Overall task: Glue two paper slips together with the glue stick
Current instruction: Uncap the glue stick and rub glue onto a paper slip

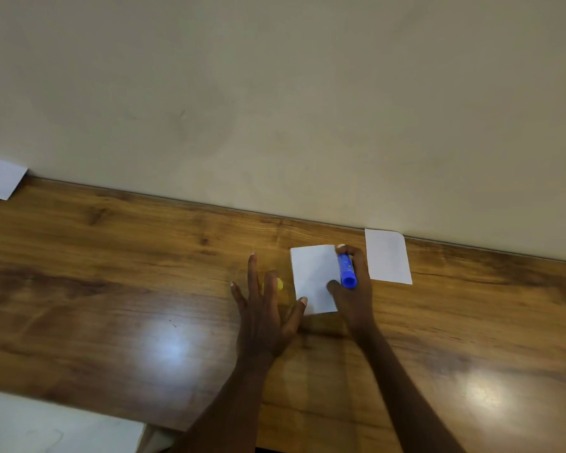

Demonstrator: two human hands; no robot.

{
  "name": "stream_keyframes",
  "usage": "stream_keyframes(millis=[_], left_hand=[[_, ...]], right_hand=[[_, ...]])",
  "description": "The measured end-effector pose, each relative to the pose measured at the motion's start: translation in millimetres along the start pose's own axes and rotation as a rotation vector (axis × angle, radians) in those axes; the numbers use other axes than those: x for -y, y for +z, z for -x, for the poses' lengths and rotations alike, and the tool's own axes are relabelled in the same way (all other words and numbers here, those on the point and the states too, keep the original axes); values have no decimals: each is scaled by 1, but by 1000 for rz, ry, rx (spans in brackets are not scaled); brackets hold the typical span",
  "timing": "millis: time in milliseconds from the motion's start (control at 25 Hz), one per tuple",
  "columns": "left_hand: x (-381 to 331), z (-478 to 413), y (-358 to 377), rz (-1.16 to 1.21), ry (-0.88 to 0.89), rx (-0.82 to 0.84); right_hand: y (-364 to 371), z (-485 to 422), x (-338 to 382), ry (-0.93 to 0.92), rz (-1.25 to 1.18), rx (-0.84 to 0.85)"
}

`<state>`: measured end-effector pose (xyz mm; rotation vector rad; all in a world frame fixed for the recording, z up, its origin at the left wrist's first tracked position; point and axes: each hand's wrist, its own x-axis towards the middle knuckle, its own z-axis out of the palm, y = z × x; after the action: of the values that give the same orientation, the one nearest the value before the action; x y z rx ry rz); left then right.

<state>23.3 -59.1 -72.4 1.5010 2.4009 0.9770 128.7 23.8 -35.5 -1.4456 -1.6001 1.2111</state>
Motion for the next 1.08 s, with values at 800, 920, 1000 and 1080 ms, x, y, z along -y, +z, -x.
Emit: stream_keyframes(millis=[800, 920, 1000, 1080], left_hand=[[2, 0, 2, -7, 19, 15], [2, -1, 1, -4, 22, 12], [2, -1, 0, -3, 27, 19], [2, -1, 0, -2, 25, 28]], right_hand=[[27, -1, 6, -33, -269, 217], [27, -2, 6, -72, -165, 252], [28, -3, 6, -125, -57, 274], [28, -4, 6, -145, 9, 274]])
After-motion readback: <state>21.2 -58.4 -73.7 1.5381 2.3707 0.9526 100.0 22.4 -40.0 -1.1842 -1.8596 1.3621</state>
